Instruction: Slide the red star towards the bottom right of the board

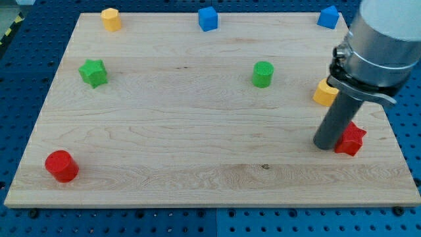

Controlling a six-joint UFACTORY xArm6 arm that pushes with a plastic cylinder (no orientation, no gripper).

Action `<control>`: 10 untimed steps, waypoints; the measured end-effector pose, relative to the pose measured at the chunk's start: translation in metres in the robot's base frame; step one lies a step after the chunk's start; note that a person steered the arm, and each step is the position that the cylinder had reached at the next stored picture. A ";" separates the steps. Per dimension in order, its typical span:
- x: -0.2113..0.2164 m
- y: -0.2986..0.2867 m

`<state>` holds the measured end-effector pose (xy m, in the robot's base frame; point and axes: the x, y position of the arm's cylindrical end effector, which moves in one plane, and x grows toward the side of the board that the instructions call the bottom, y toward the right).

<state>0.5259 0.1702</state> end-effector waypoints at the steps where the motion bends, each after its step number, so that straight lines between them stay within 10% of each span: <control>1: -0.044 -0.009; 10: 0.011 0.050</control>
<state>0.5373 0.2206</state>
